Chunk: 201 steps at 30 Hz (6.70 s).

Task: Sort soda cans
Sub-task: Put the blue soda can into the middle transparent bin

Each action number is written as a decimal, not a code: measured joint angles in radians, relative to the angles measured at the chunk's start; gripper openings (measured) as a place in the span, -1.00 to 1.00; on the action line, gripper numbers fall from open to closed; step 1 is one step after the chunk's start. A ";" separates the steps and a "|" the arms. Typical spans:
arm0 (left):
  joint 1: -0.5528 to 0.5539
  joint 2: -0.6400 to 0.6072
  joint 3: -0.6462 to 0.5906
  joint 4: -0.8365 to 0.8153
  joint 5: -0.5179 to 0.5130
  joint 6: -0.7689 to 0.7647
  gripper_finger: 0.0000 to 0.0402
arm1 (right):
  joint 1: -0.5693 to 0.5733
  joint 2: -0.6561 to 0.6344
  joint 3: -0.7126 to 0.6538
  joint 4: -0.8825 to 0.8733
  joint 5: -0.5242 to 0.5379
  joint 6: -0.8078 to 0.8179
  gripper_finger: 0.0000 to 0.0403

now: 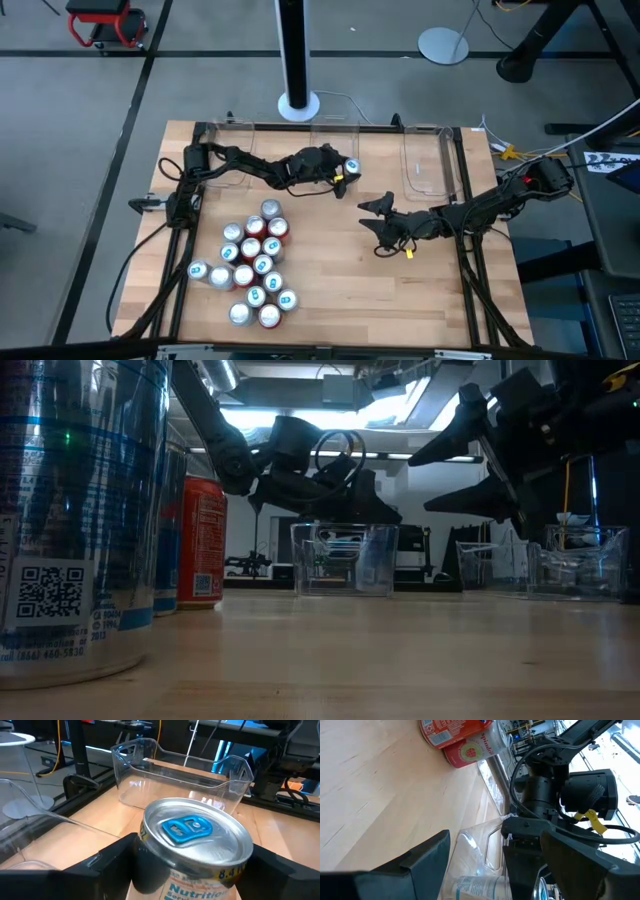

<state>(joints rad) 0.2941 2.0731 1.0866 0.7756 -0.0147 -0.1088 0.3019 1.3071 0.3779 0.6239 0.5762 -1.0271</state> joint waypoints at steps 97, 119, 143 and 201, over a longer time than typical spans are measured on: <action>-0.818 -1.138 -0.232 -1.381 -0.347 -0.406 0.91 | -0.001 0.001 0.054 0.005 -0.114 -0.004 0.54; -1.074 -1.119 -0.084 -2.023 -0.060 -1.257 0.88 | -0.001 0.000 0.053 0.010 -0.113 -0.026 0.54; -1.322 -0.954 -0.088 -2.010 -0.074 -1.480 0.88 | -0.001 0.000 0.053 0.010 -0.112 -0.029 0.54; -1.334 -0.934 -0.150 -2.022 -0.038 -1.535 0.14 | -0.001 0.000 0.053 0.002 -0.113 -0.030 0.54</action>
<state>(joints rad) -1.0401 1.1396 0.9367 -1.2469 -0.0527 -1.6440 0.3008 1.3075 0.4305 0.6258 0.4637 -1.0569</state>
